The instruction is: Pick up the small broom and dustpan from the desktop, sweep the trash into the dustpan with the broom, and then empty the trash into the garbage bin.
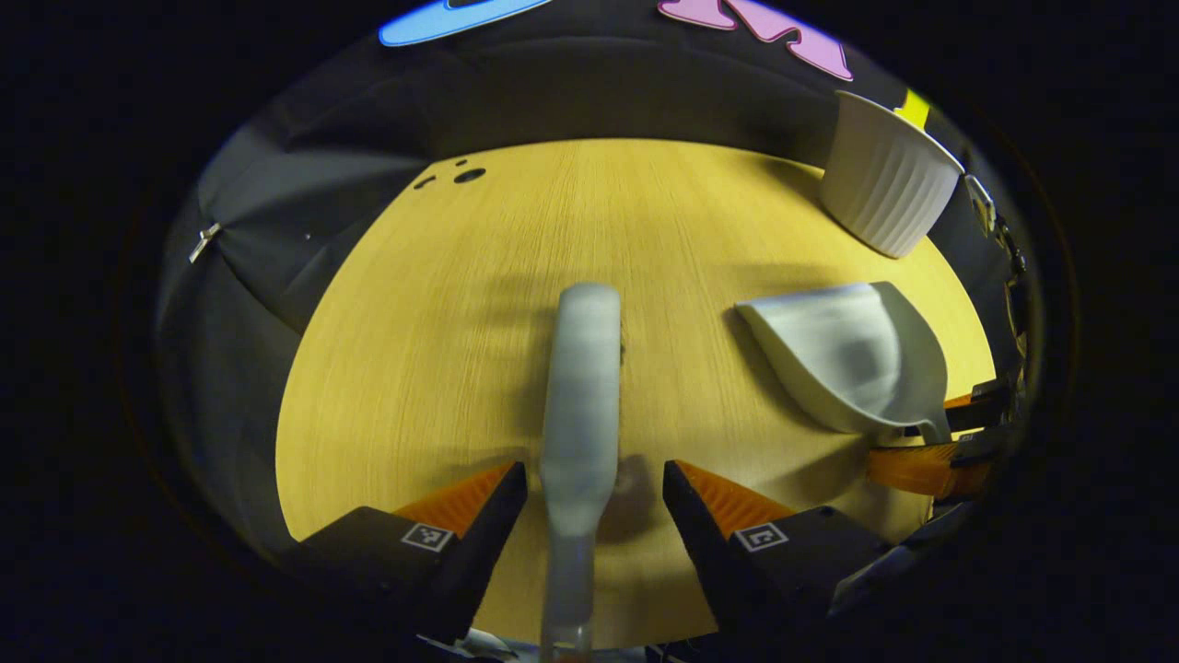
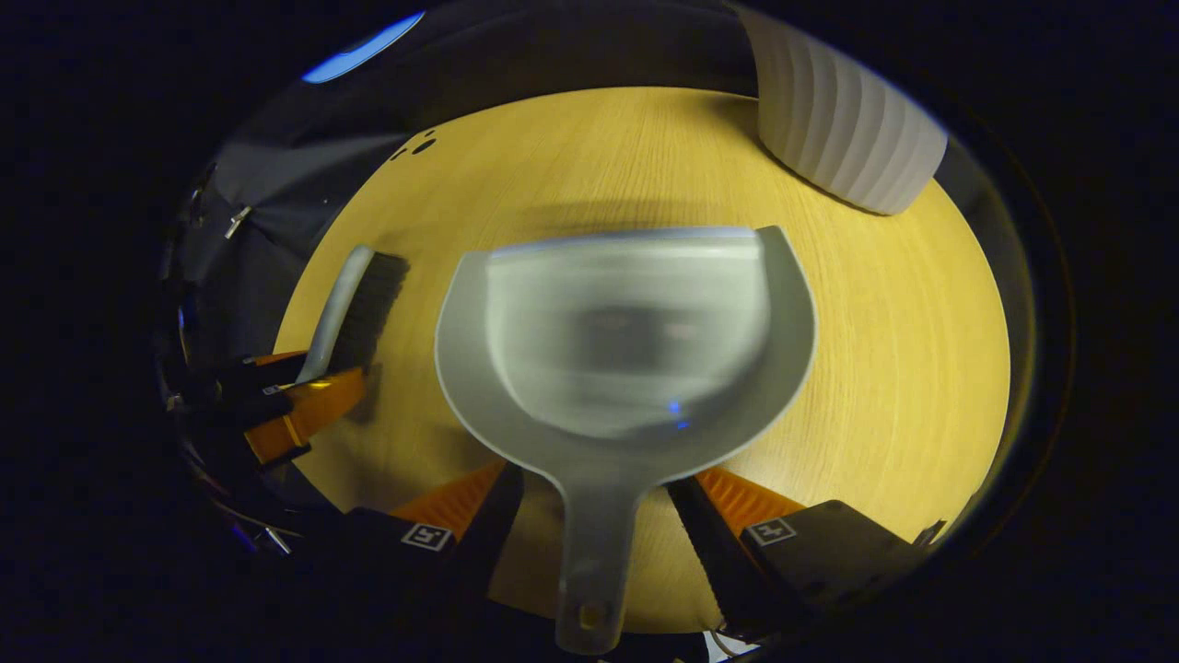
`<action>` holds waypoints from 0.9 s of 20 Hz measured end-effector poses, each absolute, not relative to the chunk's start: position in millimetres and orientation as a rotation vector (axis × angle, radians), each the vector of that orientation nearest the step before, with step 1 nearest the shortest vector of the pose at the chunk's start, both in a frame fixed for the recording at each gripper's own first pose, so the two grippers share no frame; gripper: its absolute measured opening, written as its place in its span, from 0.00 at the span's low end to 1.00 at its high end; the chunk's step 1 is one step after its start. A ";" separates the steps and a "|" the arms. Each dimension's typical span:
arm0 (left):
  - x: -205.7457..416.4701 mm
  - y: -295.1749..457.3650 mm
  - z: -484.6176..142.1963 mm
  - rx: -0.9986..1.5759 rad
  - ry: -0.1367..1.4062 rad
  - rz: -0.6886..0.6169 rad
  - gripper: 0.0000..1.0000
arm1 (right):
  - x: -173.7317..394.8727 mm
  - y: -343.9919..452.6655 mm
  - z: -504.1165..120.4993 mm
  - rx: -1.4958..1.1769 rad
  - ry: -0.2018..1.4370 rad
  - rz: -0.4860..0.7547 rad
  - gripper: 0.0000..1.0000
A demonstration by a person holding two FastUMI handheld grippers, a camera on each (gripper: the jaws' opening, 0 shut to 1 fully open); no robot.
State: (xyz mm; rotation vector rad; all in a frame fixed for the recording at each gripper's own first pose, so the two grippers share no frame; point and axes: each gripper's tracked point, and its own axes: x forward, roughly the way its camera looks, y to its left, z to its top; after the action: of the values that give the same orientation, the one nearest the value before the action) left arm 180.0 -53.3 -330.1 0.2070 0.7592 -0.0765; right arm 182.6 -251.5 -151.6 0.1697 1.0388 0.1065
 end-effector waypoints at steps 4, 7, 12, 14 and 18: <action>163.7 -60.8 -292.2 0.203 0.644 -0.070 0.96 | 181.2 -256.7 -114.9 0.126 0.926 0.118 0.99; 142.3 -62.7 -249.0 0.179 0.506 -0.042 0.97 | 176.6 -265.7 -74.0 0.093 0.788 0.104 0.99; 95.0 -64.4 -167.7 0.140 0.238 -0.053 0.97 | 157.7 -267.0 2.8 0.089 0.527 0.064 0.99; 72.8 -64.4 -143.8 0.135 0.166 -0.064 0.97 | 144.4 -264.4 29.0 0.098 0.447 0.051 0.99; 23.8 -58.4 -111.0 0.151 0.040 -0.053 0.97 | 100.5 -249.2 74.3 0.142 0.335 0.035 0.99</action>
State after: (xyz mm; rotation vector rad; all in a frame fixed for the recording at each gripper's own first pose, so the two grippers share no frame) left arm 23.8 -58.4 -111.0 0.1512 0.0404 -0.0533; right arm 100.5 -249.2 74.3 0.1423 0.3350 0.0355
